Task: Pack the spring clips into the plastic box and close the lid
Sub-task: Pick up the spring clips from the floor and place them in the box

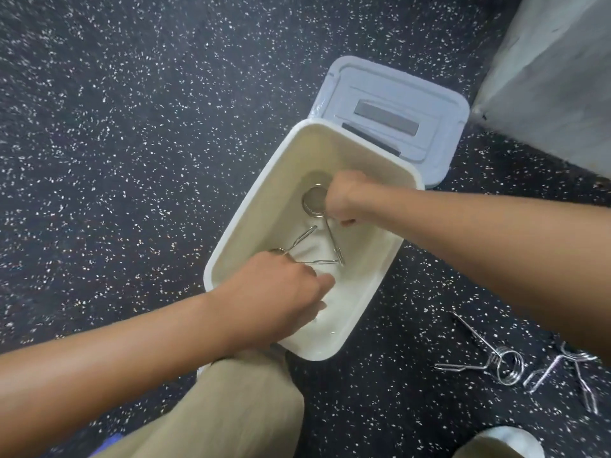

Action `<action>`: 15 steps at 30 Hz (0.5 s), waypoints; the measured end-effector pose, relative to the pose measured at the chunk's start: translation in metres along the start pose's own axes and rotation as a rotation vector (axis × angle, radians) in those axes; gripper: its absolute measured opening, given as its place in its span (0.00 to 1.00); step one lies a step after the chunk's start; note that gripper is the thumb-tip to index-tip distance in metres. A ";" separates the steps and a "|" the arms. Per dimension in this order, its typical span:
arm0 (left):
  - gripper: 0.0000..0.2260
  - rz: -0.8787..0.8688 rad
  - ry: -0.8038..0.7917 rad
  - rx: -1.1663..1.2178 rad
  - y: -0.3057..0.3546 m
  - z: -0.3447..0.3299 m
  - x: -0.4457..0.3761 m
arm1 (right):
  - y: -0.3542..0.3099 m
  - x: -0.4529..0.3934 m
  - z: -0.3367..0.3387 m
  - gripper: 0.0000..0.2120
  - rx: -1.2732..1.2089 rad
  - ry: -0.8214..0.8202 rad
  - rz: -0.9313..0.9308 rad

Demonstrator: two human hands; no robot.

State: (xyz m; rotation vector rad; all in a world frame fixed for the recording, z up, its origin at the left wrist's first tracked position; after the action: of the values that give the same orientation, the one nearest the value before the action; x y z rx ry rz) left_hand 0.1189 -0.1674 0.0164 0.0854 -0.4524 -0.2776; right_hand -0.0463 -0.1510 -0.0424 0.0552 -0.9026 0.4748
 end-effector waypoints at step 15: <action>0.13 0.083 -0.021 0.002 -0.015 -0.006 -0.010 | 0.013 0.019 0.012 0.13 -0.283 0.075 0.117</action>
State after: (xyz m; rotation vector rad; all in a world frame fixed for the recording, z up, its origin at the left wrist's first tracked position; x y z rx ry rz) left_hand 0.1089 -0.1792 0.0046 0.0655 -0.4762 -0.1963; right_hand -0.0514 -0.1352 -0.0224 -0.2732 -0.8946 0.4503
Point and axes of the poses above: each hand's wrist, its own x-axis away from the middle knuckle, its own z-axis out of the back of the hand, y = z × x, the point moved 4 cm from there along -x, towards the middle knuckle, and after that the axes turned 5 degrees about -x, right-handed, at the moved point
